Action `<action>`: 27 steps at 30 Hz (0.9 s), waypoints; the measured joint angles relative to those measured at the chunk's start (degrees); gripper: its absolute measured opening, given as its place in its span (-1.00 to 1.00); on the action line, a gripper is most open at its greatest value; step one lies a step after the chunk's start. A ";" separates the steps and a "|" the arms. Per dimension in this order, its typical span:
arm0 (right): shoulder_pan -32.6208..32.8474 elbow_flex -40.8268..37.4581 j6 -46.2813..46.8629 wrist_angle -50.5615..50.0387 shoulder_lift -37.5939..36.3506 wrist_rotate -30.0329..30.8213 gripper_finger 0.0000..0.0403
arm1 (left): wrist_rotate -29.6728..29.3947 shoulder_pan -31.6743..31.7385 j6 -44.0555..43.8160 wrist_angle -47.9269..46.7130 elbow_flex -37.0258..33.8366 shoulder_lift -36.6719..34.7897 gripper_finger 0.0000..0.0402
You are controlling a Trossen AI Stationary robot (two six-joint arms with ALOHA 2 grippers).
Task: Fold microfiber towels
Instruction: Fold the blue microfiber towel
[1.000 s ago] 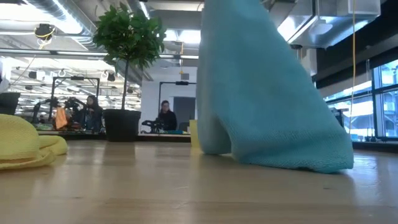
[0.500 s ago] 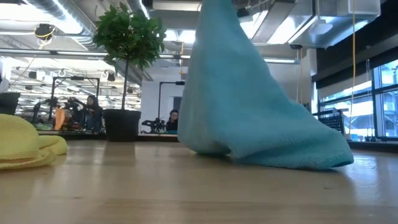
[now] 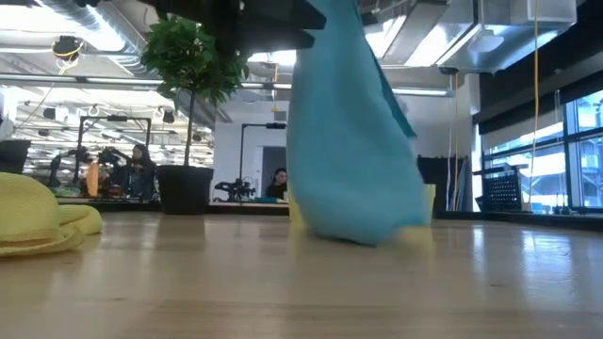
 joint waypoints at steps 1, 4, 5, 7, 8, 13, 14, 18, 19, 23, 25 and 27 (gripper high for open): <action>0.10 1.08 -0.46 0.24 -0.03 0.02 -1.00 | 0.06 -0.35 -0.68 0.08 0.00 0.28 -0.19; 0.15 3.95 -1.18 0.11 -0.07 0.02 -1.00 | 0.07 -1.50 -2.53 0.17 0.00 0.69 -0.20; 0.12 4.76 -1.25 0.07 -0.07 0.04 -1.00 | 0.03 -1.85 -3.27 0.17 0.00 0.69 -0.20; 0.09 6.16 -1.30 0.10 -0.07 0.11 -1.00 | -0.01 -2.51 -3.72 0.27 0.00 0.69 -0.20; -0.05 6.82 -1.32 -0.15 -0.07 0.13 -1.00 | -0.24 -2.85 -3.73 0.39 0.00 0.69 -0.20; -0.70 9.39 -2.71 -0.36 -0.07 0.13 -1.00 | -1.91 -3.35 -1.81 -2.48 0.02 0.69 -0.20; -0.73 9.72 -3.07 -0.39 -0.07 0.14 -1.00 | -1.91 -3.13 -1.78 -4.34 0.02 0.69 -0.20; -0.95 11.40 -4.37 -0.48 -0.07 0.44 -1.00 | -1.84 -2.37 -1.38 -11.75 0.02 0.82 -0.20; -0.99 11.94 -4.41 -0.42 -0.07 0.46 -1.00 | -1.86 -2.23 -0.29 -12.66 0.02 1.33 -0.20; -1.03 14.36 -4.65 -0.43 -0.04 0.47 -1.00 | -1.94 -3.11 15.96 -11.57 0.02 4.07 -0.20; -1.27 15.70 -4.74 -0.35 -0.04 0.48 -1.00 | -2.72 -4.06 23.15 -9.19 0.02 5.08 -0.20; -1.66 16.92 -5.72 -0.37 -0.04 0.46 -1.00 | -3.81 -4.66 26.65 -5.21 0.02 5.31 -0.20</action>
